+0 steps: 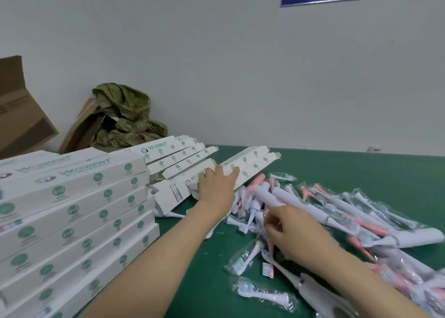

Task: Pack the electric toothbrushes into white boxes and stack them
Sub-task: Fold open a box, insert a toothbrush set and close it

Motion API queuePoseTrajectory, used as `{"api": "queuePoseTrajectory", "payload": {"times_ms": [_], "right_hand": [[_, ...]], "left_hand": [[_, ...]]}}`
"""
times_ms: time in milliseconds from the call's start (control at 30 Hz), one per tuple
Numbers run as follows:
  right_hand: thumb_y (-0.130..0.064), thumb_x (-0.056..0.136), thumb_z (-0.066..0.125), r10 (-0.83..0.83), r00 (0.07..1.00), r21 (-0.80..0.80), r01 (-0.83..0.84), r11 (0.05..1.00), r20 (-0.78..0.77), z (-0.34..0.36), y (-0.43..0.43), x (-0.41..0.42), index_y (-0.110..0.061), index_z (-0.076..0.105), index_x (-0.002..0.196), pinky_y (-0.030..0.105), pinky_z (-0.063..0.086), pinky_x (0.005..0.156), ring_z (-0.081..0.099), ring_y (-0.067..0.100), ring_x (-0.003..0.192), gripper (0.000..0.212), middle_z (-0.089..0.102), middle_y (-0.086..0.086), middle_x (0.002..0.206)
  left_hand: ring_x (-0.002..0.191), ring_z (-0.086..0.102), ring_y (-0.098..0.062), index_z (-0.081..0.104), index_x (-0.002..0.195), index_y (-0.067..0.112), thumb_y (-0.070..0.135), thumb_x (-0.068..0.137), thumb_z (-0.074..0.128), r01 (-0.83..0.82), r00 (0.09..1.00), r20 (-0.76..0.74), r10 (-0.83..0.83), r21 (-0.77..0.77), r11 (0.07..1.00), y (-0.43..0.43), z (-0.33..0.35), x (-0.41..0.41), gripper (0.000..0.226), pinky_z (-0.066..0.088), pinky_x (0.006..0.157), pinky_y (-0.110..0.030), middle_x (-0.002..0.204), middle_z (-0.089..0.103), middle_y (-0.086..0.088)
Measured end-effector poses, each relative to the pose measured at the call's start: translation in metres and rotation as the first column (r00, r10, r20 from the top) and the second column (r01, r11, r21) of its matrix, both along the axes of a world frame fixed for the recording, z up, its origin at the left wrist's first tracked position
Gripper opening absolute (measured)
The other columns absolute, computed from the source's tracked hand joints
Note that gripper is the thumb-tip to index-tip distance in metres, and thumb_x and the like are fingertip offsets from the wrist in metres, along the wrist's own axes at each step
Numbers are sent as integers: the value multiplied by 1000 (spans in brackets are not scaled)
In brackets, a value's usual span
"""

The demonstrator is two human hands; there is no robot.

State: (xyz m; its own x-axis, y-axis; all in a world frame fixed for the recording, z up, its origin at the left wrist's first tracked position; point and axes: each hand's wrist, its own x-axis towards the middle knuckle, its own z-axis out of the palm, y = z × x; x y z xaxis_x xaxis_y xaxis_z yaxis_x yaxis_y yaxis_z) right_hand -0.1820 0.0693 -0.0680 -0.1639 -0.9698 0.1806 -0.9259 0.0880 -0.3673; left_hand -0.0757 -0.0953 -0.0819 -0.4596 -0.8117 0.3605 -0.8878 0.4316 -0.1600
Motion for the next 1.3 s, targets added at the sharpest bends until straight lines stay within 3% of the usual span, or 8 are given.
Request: {"api": "queuePoseTrajectory", "payload": {"times_ms": [167,367,533,700,800,933,1167,1300], "right_hand": [[-22,93,44,-12,1000,24,12,1000,15,1,5,-1,-17,62,90,38,54,70,62,16,69,19,67,0,86],[-24,93,44,-6,1000,22,6,1000,23,-1,8,1,-21,62,86,30,54,70,61,9,72,19,65,-4,85],[-32,93,46,24,998,-20,-23,1000,56,-3,3,3,-27,62,85,24,50,83,57,2,85,19,61,-13,95],[-37,93,42,28,999,-32,-27,999,42,0,-7,0,-30,57,85,27,43,95,44,5,115,19,54,-17,112],[-38,93,42,21,999,-22,-20,1000,38,1,-10,-2,-33,54,84,25,47,82,48,4,98,15,51,-15,99],[-28,92,47,32,998,-8,-32,999,55,1,-13,-7,-30,57,85,22,47,68,53,2,80,12,55,-14,89],[-19,89,50,-12,996,-10,13,1000,87,-8,-8,-10,-28,60,85,33,55,69,60,7,70,14,64,-9,82],[-20,91,50,-12,996,-11,13,1000,85,-8,-7,-10,-26,62,88,34,56,69,61,9,70,14,64,-8,85]], "left_hand": [[121,37,-39,16,149,28,63,86,38,11,990,-144,8,128,992,3,13,-3,75,29,97,-46,140,36,-21],[119,41,-38,47,129,11,45,97,29,-145,802,-555,218,173,974,-37,60,14,50,32,95,-45,133,46,-19],[138,23,-35,33,144,9,45,95,34,-521,737,-299,606,320,791,-88,61,56,61,21,111,-49,151,28,-17],[143,12,-38,12,151,9,63,91,20,-651,702,-157,694,254,716,-115,41,76,82,4,114,-56,155,16,-22],[133,35,-38,30,147,13,76,83,24,-626,711,-163,683,293,722,-118,42,70,90,10,111,-59,146,38,-19],[134,30,-44,37,144,19,90,67,35,-529,763,-185,620,374,762,-109,47,47,105,19,108,-60,147,36,-21],[141,22,-37,13,152,15,86,49,59,35,782,-419,461,768,639,-92,51,24,133,24,112,-52,158,16,-12],[141,22,-35,3,152,12,80,61,59,48,843,-375,386,767,640,-80,41,15,127,28,108,-50,159,10,-10]]}}
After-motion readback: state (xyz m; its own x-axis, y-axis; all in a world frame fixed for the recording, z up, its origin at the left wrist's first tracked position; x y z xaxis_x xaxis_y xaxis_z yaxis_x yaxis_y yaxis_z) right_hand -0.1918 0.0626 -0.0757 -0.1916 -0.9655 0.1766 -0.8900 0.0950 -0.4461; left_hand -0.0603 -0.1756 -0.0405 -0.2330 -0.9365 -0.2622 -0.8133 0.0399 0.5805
